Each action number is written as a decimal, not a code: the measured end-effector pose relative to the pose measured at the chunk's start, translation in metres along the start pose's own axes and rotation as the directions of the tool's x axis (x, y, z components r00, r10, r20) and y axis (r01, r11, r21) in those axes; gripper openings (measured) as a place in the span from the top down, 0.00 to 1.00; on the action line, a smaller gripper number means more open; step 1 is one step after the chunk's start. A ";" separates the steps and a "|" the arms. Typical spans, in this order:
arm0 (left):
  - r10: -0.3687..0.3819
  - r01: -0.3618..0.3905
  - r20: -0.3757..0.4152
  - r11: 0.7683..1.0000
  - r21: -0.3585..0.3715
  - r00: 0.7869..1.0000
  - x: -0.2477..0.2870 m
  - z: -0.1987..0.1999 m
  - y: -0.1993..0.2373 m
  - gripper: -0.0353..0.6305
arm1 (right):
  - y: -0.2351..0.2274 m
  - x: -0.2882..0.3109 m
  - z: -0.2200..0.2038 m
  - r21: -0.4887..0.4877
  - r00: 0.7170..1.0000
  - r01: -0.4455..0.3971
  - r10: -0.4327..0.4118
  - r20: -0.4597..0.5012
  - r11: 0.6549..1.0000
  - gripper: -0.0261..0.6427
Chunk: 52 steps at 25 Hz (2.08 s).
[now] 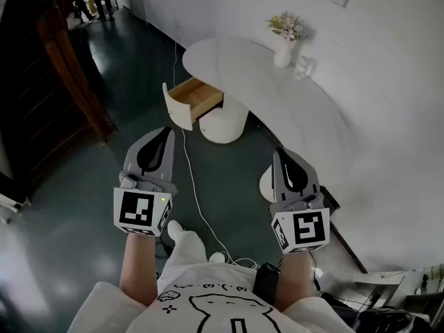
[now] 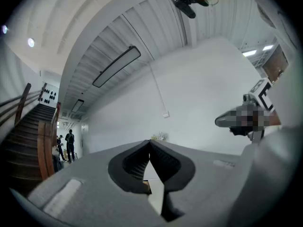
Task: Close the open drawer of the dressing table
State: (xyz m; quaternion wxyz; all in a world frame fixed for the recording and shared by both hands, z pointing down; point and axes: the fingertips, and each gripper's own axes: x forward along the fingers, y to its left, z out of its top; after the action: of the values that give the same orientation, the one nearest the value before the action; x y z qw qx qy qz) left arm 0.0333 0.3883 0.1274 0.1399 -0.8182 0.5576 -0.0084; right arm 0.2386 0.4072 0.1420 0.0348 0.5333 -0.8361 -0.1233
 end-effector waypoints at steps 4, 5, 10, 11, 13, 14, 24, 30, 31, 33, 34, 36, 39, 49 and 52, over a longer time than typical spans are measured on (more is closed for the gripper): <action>0.014 -0.014 -0.007 1.000 0.005 1.000 0.003 -0.003 0.004 0.93 | -0.003 0.008 0.002 -0.007 1.000 -0.006 0.006 0.004 1.000 0.97; 0.021 -0.021 -0.011 1.000 0.007 1.000 0.003 -0.004 0.007 0.93 | -0.002 0.011 0.003 -0.008 1.000 -0.013 0.013 0.005 1.000 0.97; 0.043 -0.043 -0.027 0.999 0.008 0.999 0.008 -0.014 0.021 0.93 | 0.002 0.028 -0.002 0.001 0.999 -0.037 0.037 0.001 0.999 0.97; 0.045 -0.045 -0.031 0.999 0.006 0.998 0.009 -0.017 0.024 0.93 | 0.003 0.033 -0.004 0.001 0.999 -0.039 0.039 0.000 0.999 0.97; 0.051 -0.051 -0.039 0.999 0.001 0.998 0.014 -0.025 0.034 0.93 | 0.006 0.046 -0.007 -0.005 0.999 -0.042 0.042 -0.003 0.999 0.97; 0.055 -0.055 -0.042 0.998 -0.003 0.998 0.018 -0.029 0.041 0.93 | 0.008 0.054 -0.008 -0.008 0.999 -0.043 0.043 -0.006 0.999 0.97; 0.059 -0.061 -0.053 0.997 -0.038 0.997 0.082 -0.066 0.122 0.93 | 0.013 0.154 -0.019 -0.021 0.998 -0.021 0.019 -0.059 1.000 0.97; 0.053 -0.056 -0.047 0.997 -0.058 0.997 0.133 -0.084 0.192 0.93 | 0.012 0.236 -0.015 -0.020 0.996 0.033 -0.035 -0.083 0.999 0.97; 0.050 -0.052 -0.045 0.997 -0.062 0.998 0.140 -0.087 0.202 0.93 | 0.013 0.248 -0.014 -0.020 0.995 0.045 -0.046 -0.087 0.999 0.97; 0.043 -0.046 -0.043 0.997 -0.066 0.998 0.151 -0.094 0.221 0.93 | 0.017 0.269 -0.014 -0.029 0.994 0.054 -0.057 -0.094 0.998 0.97; 0.039 -0.042 -0.046 0.997 -0.068 0.998 0.156 -0.097 0.229 0.93 | 0.021 0.277 -0.014 -0.033 0.993 0.056 -0.059 -0.098 0.998 0.97; 0.032 -0.036 -0.058 0.997 -0.068 0.998 0.163 -0.105 0.244 0.93 | 0.029 0.292 -0.016 -0.038 0.992 0.056 -0.060 -0.109 0.998 0.97; 0.023 -0.028 -0.070 0.997 -0.070 0.997 0.170 -0.114 0.258 0.93 | 0.037 0.307 -0.020 -0.051 0.990 0.047 -0.054 -0.128 0.998 0.97; -0.048 0.041 -0.102 0.997 -0.066 0.994 0.205 -0.142 0.249 0.93 | 0.021 0.338 -0.047 -0.038 0.986 0.033 -0.039 -0.161 0.999 0.97; -0.040 0.033 -0.110 0.997 -0.067 0.993 0.222 -0.149 0.250 0.93 | 0.012 0.356 -0.057 -0.033 0.988 0.015 -0.019 -0.156 0.999 0.96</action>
State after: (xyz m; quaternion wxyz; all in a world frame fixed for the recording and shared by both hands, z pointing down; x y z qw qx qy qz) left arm -0.1358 0.0675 0.1791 0.0819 -0.8305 0.5496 -0.0382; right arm 0.0869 0.0820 0.1739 0.1077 0.5479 -0.8242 -0.0945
